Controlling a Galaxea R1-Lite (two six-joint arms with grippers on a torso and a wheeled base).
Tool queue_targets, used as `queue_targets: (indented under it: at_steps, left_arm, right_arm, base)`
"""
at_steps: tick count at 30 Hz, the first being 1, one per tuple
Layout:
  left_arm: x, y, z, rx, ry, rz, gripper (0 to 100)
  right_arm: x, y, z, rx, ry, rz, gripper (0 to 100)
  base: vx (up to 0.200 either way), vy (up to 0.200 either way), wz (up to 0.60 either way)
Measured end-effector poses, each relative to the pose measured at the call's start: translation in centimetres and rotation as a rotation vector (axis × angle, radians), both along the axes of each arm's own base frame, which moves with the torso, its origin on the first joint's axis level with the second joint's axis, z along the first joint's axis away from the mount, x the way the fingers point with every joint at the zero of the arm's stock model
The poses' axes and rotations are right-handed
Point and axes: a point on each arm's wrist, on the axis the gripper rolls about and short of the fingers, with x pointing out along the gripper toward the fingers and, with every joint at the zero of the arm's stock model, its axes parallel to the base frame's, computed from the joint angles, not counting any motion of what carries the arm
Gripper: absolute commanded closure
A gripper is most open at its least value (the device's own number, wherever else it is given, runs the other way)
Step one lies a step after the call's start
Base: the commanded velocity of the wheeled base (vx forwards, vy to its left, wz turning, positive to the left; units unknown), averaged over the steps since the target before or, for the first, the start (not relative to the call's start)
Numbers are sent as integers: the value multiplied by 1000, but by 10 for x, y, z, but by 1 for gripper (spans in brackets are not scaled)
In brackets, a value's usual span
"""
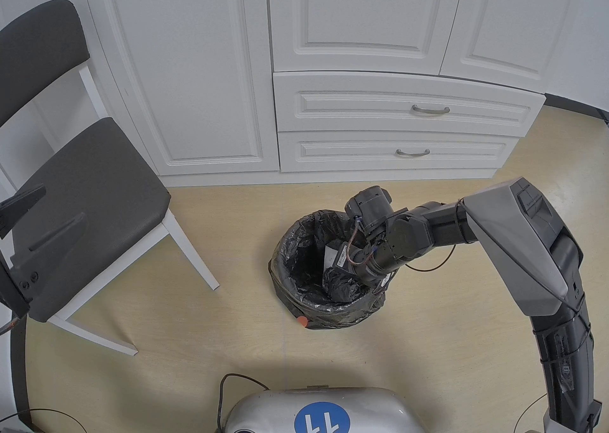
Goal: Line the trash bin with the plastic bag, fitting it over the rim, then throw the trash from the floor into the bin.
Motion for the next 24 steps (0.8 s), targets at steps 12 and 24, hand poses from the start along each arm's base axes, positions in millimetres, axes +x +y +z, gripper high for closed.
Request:
queue_targets:
  at_steps: [12,24]
  left_arm:
    - [1,0,-1,3,4,-2,0]
    - [2,-1,-2,8,11,-3,0]
  right_arm:
    - [21,12,-7,79,-11,-96,100]
    - [36,12,-31,97,-50,-228,100]
  base:
    - [0,0,0]
    - [0,0,0]
